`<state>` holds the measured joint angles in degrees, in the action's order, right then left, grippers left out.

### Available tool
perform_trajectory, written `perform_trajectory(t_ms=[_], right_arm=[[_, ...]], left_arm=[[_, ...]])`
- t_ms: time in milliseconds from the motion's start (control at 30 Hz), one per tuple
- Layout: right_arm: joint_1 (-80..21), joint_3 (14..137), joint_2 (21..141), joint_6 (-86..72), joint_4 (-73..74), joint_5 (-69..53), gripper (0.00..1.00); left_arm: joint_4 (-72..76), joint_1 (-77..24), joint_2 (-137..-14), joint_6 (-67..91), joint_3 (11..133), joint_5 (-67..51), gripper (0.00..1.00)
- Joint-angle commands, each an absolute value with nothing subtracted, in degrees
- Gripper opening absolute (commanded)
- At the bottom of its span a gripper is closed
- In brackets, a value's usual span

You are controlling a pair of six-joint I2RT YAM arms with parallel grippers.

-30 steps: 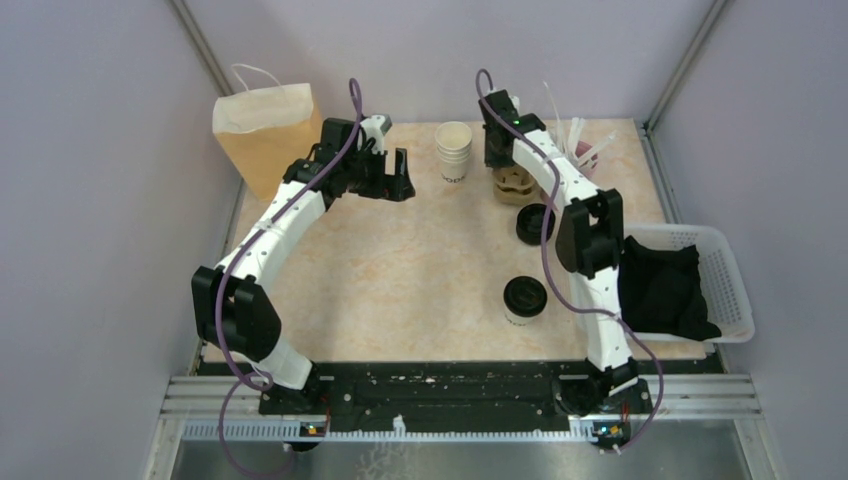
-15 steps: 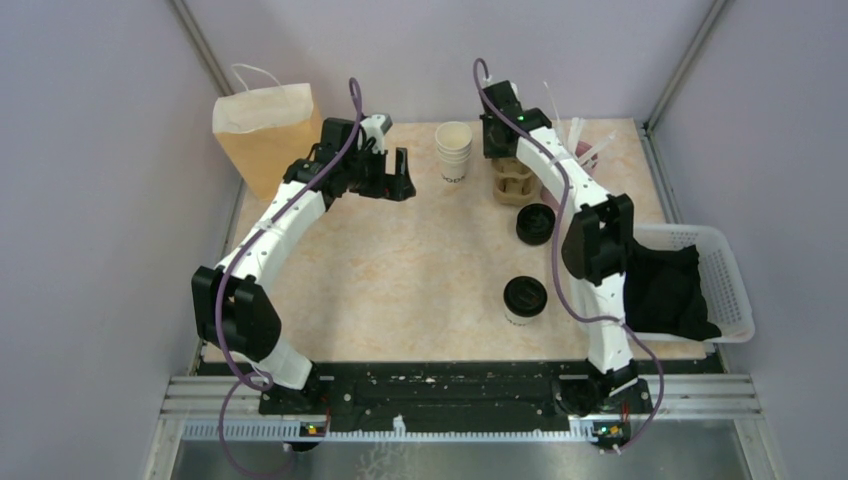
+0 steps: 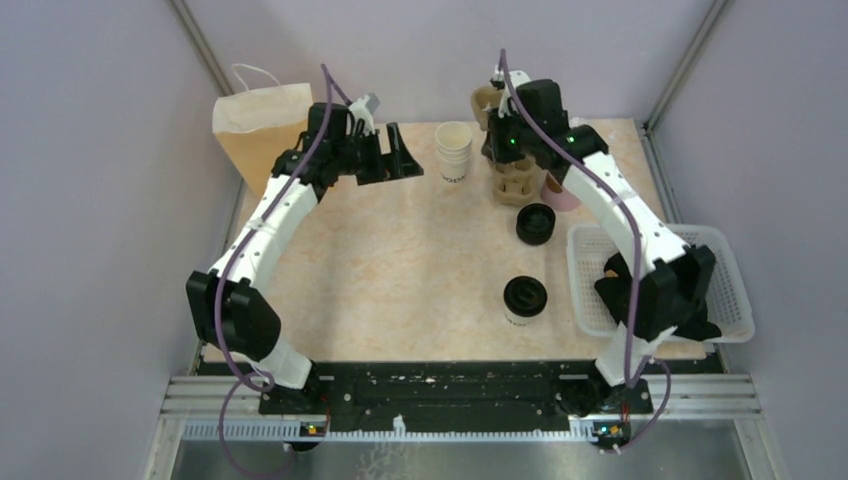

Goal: Pack the takeout coffee

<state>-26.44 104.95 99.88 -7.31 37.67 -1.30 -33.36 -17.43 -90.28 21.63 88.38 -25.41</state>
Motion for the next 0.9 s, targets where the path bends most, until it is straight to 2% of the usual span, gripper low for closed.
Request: perform_trajectory(t_ms=[0, 67, 233, 533, 667, 800, 867], right_arm=[[-30.87, 94.72, 87.67, -2.83, 31.88, -12.19, 0.0], [-33.67, 90.09, 83.2, -2.65, 31.3, -11.87, 0.0], [-39.13, 82.76, 76.3, -5.27, 30.28, -10.2, 0.0], [-44.76, 80.9, 73.98, -7.0, 31.72, -6.21, 0.0], [-46.41, 80.69, 73.98, -7.37, 31.83, -4.29, 0.0], [-47.14, 80.87, 74.15, -7.56, 31.85, -3.18, 0.0], [-47.27, 81.06, 74.13, -7.51, 32.05, -2.74, 0.0]], left_arm=[[-25.54, -14.1, -89.72, 41.14, 89.78, -41.01, 0.91], [-19.34, -13.85, -88.55, 49.39, 87.65, -44.28, 0.88], [-11.26, -14.76, -84.83, 60.44, 82.1, -42.98, 0.78], [-9.62, -19.91, -79.52, 64.44, 77.18, -36.6, 0.74], [-9.99, -21.85, -80.3, 64.66, 77.76, -35.33, 0.64], [-11.89, -22.36, -80.36, 63.84, 78.22, -33.31, 0.49], [-13.28, -22.41, -80.22, 63.33, 78.44, -32.07, 0.46]])
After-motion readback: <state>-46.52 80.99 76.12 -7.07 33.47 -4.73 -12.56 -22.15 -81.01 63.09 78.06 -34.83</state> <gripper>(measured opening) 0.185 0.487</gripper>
